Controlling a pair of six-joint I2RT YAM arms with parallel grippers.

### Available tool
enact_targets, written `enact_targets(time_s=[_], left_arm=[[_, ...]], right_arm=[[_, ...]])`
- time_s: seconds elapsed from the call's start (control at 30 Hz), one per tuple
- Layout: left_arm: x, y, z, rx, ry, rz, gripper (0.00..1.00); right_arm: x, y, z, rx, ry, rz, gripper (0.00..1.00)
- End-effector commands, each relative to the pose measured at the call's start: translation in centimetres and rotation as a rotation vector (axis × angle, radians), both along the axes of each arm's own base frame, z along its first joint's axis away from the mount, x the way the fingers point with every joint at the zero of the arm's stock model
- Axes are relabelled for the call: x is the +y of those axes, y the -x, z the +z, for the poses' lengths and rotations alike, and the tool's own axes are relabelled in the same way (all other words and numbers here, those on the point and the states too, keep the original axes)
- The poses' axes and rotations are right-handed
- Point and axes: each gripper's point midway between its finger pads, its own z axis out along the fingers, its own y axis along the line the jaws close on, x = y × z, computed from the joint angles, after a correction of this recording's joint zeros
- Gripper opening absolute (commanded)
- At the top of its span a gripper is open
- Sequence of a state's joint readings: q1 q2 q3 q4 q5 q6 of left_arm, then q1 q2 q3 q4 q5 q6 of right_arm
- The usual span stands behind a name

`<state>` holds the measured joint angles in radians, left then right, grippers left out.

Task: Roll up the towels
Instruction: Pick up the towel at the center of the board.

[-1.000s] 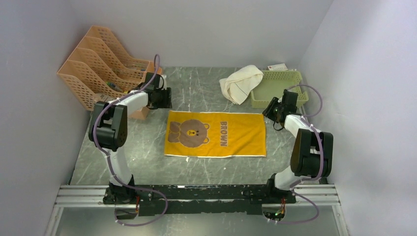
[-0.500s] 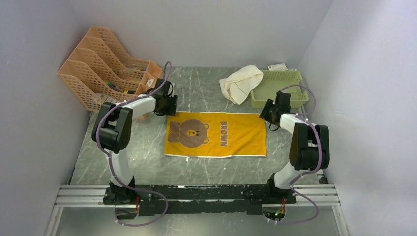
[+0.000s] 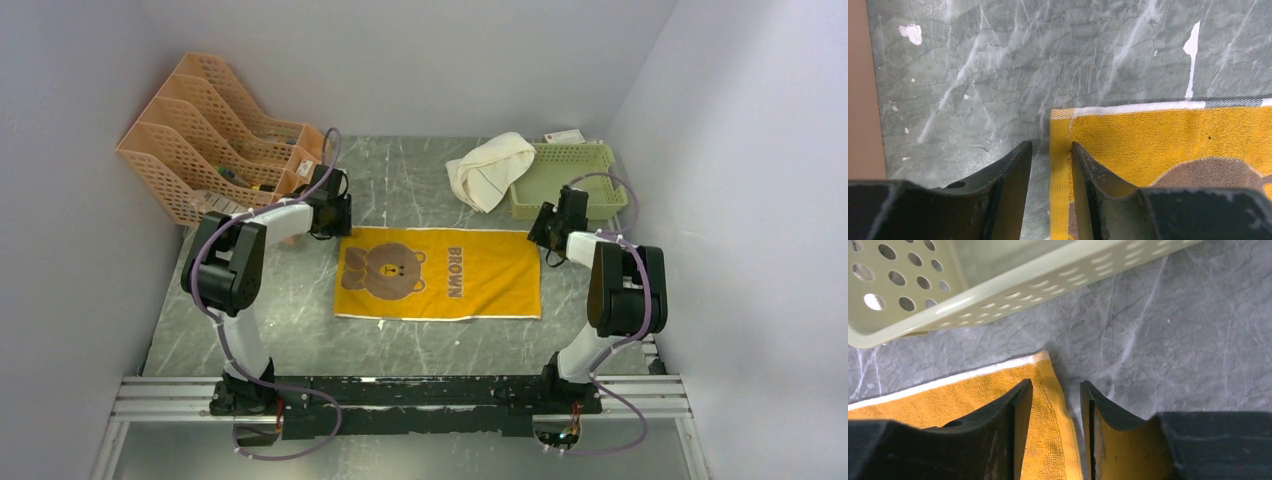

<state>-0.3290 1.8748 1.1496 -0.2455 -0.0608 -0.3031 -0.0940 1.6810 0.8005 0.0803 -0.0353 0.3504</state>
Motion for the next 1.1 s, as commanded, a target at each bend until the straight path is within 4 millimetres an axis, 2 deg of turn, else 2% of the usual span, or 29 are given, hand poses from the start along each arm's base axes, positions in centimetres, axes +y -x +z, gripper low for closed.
enact_targets(time_s=[0.0, 0.3, 0.5, 0.57, 0.73, 0.83, 0.97, 1.07], left_arm=[[-0.8, -1.2, 2.0, -0.081, 0.059, 0.007, 0.45], [-1.4, -1.3, 1.3, -0.072, 0.085, -0.001, 0.37], [-1.5, -1.1, 0.6, -0.054, 0.080, -0.007, 0.32], [-1.4, -1.0, 0.5, -0.049, 0.077, -0.002, 0.29], [-1.2, -0.6, 0.1, -0.035, 0.069, 0.007, 0.12], [-1.1, -0.5, -0.1, -0.029, 0.063, 0.009, 0.07], [-0.7, -0.9, 0.7, -0.044, 0.038, 0.009, 0.07], [-0.3, -1.5, 2.4, -0.087, 0.010, 0.004, 0.07]], right_arm=[[0.7, -0.7, 0.4, -0.053, 0.012, 0.044, 0.38], [2.1, -1.0, -0.7, 0.010, 0.037, 0.106, 0.31], [2.0, -0.9, -1.4, 0.055, 0.067, 0.104, 0.30], [1.8, -0.7, -1.7, 0.076, 0.081, 0.099, 0.26], [1.3, -0.4, -2.5, 0.125, 0.110, 0.078, 0.00], [1.2, -0.3, -2.7, 0.143, 0.117, 0.073, 0.00], [1.5, -0.2, -2.4, 0.125, 0.104, 0.073, 0.00], [2.3, -0.5, -0.7, 0.065, 0.065, 0.087, 0.00]])
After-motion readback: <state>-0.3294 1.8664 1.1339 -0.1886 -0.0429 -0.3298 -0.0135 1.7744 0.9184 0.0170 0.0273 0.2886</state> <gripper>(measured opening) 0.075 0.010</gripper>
